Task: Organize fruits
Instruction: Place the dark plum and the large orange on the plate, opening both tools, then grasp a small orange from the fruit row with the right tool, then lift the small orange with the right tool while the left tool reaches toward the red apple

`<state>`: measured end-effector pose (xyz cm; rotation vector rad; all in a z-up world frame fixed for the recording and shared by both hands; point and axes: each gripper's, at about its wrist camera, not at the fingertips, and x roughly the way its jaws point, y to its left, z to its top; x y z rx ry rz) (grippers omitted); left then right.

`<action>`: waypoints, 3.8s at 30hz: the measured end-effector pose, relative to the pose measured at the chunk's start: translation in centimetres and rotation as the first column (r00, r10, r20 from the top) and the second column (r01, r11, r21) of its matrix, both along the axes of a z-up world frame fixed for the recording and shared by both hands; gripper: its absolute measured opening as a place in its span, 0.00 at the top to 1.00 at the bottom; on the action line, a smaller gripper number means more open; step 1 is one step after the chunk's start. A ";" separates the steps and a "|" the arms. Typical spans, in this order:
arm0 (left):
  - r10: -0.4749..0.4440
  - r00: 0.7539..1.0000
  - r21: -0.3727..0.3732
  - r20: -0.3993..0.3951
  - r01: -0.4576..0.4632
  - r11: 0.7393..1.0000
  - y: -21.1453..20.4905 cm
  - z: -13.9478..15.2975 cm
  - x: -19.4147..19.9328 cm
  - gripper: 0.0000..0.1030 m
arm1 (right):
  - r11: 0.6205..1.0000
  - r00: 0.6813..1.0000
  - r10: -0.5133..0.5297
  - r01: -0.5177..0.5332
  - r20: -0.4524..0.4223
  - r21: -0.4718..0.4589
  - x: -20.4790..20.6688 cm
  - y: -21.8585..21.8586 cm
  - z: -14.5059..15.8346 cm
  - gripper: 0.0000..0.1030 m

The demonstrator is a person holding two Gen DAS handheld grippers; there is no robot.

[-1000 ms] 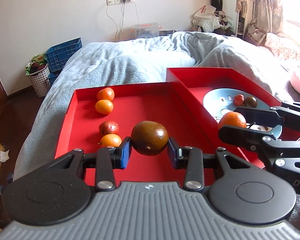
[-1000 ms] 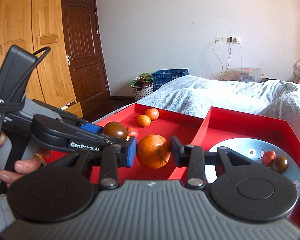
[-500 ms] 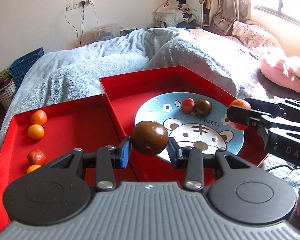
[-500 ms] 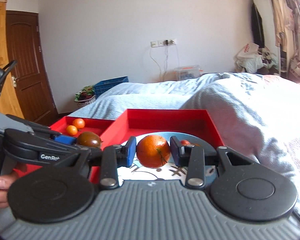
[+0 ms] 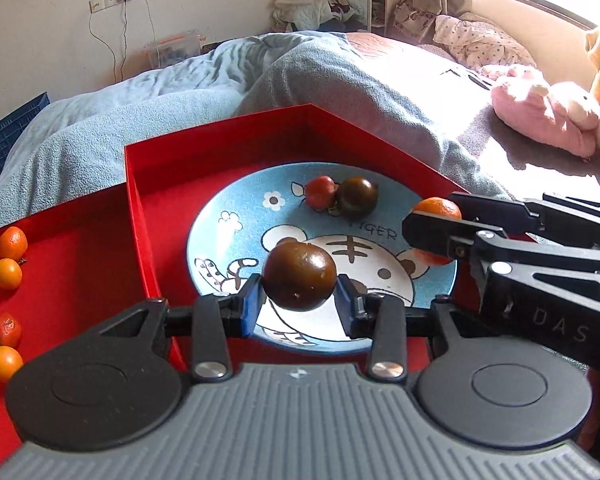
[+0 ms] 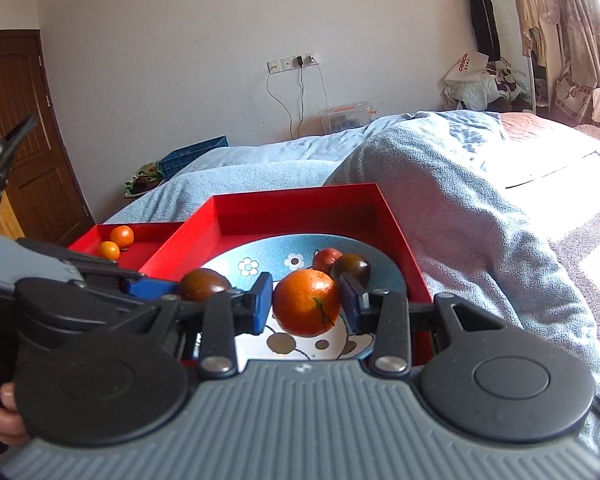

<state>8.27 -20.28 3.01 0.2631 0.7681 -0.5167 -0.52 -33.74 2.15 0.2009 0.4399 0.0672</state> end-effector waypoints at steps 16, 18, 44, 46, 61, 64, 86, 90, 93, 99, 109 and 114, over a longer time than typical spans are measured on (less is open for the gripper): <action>-0.050 0.997 0.011 0.051 0.050 0.999 0.6 -0.2 -2.5 0.37 | 0.998 0.998 0.012 -0.008 -0.059 0.058 1.1 -0.6 -1.1 0.61; -0.047 0.997 -0.009 0.053 0.048 0.999 1.3 0.2 -3.1 0.37 | 0.998 0.997 0.018 -0.014 -0.070 0.056 1.3 -0.5 -1.2 0.61; 0.258 0.961 -0.178 0.100 -0.237 0.955 16.2 4.0 -5.8 0.32 | 0.993 0.991 0.081 -0.090 -0.105 -0.081 5.1 2.3 0.3 0.44; 0.275 0.956 -0.180 0.103 -0.254 0.950 17.3 3.9 -5.7 0.32 | 0.991 0.990 0.096 -0.104 -0.101 -0.080 5.2 2.7 0.8 0.44; 0.355 0.928 -0.192 0.111 -0.330 0.924 23.2 2.3 -6.5 0.32 | 0.860 0.851 0.495 -0.509 -0.175 -0.039 8.2 18.3 5.3 0.45; 0.343 0.934 -0.195 0.101 -0.319 0.927 23.5 1.8 -7.0 0.32 | 0.810 0.795 0.548 -0.582 -0.261 -0.072 9.5 22.2 4.0 0.45; 0.345 0.938 -0.222 0.031 -0.330 0.917 24.3 -0.9 -6.1 0.31 | 0.767 0.763 0.538 -0.620 -0.358 -0.168 12.2 26.5 2.1 0.67; 0.361 0.932 -0.212 0.019 -0.349 0.913 24.3 -0.6 -5.5 0.31 | 0.796 0.802 0.528 -0.582 -0.277 -0.167 9.7 23.5 4.1 0.67; 0.363 0.932 -0.203 0.020 -0.351 0.914 24.1 0.0 -5.0 0.31 | 0.835 0.846 0.484 -0.523 -0.223 -0.174 7.3 20.1 5.2 0.67; 0.269 0.962 -0.166 0.047 -0.258 0.952 21.6 2.0 -2.9 0.28 | 0.886 0.898 0.413 -0.435 -0.154 -0.161 2.9 14.8 5.5 0.67; 0.181 0.983 -0.071 0.025 -0.179 0.981 16.2 1.8 3.5 0.28 | 0.907 0.915 0.399 -0.403 -0.060 -0.121 -1.4 12.7 3.6 0.67; 0.118 0.992 0.028 0.052 -0.119 0.992 14.3 2.2 5.3 0.29 | 0.907 0.913 0.407 -0.408 -0.028 -0.103 -1.4 12.1 3.6 0.67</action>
